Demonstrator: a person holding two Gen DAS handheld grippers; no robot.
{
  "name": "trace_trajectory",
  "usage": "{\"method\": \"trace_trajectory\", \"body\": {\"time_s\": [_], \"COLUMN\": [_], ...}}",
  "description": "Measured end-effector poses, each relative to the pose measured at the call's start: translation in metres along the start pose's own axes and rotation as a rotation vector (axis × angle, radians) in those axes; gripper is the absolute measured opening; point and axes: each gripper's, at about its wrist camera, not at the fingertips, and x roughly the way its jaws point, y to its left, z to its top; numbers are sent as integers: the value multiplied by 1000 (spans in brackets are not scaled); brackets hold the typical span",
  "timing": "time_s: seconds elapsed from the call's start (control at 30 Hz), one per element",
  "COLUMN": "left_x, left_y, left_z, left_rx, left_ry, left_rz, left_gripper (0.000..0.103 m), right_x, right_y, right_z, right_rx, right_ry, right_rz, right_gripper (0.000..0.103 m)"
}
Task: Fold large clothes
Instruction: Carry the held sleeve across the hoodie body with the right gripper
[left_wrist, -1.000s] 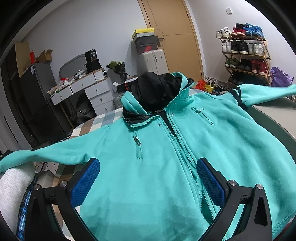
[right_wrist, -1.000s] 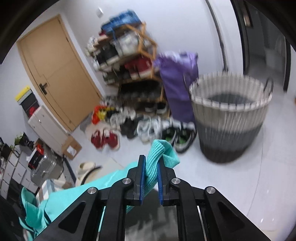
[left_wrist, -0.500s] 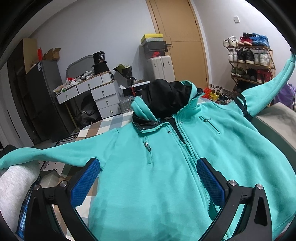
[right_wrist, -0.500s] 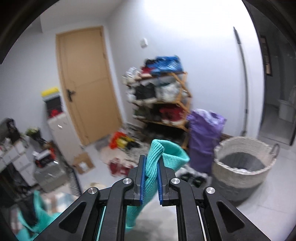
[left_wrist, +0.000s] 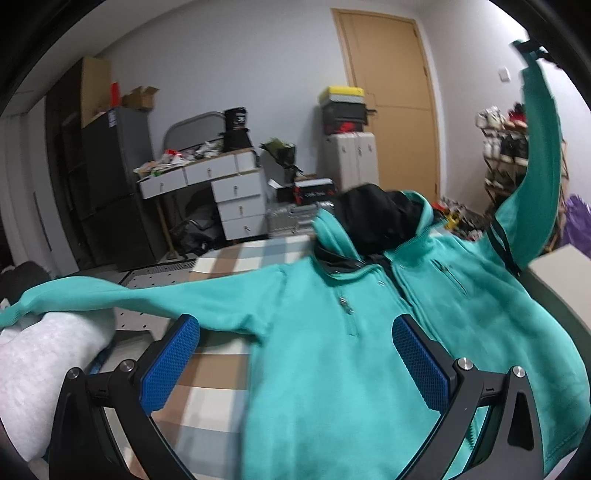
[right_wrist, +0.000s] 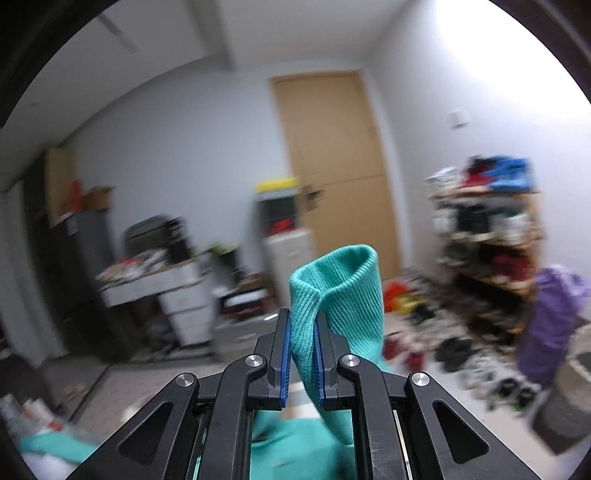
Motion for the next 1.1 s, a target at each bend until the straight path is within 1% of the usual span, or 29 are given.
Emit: {"method": "trace_trajectory", "body": {"time_s": [0.1,0.13,0.2,0.23,0.27,0.33,0.43,0.53,0.6,0.63,0.67,0.7,0.77,0.83,0.9,0.97,1.03,1.1], "left_x": [-4,-6,-8,-9,-10,-11,-9,-7,-6,-7,-6,-5,-10,-12,-12,-14,-14,-14], "left_y": [21,32,46,56,61,72,84,91,91,92,89,86,87,87,86,92,94,94], "left_z": [1,1,1,0,0,-1,0,3,4,5,5,6,5,5,5,5,5,5], "left_rx": [-37,-56,-84,-99,-107,-121,-150,-195,-213,-215,-212,-207,-202,-200,-200,-202,-205,-209], "left_ry": [-15,-21,-27,-31,-36,-51,-66,-74,-73,-77,-79,-82,-94,-101,-107,-113,-110,-107], "left_rz": [15,22,29,41,52,76,89,71,50,44,41,39,34,30,32,34,35,29], "left_gripper": [102,102,102,102,102,102,102,102,102,102,102,102,102,102,102,102,102,102], "right_x": [32,48,72,78,93,114,157,181,199,203,212,216,225,227,231,226,218,206], "right_y": [60,86,118,130,149,182,222,244,266,267,274,277,282,286,288,292,292,298], "right_z": [-27,-43,-72,-86,-103,-133,-190,-230,-272,-284,-307,-316,-346,-366,-373,-384,-383,-379], "right_rx": [-20,-26,-40,-49,-62,-87,-75,-74,-76,-75,-71,-68,-78,-77,-65,-67,-59,-58], "right_ry": [65,105,158,179,211,263,384,454,534,562,609,630,692,727,758,763,758,749], "right_rz": [121,162,222,240,269,276,345,390,414,414,417,416,408,401,398,404,432,485], "right_gripper": [10,10,10,10,10,10,10,10,10,10,10,10,10,10,10,10,10,10]}}
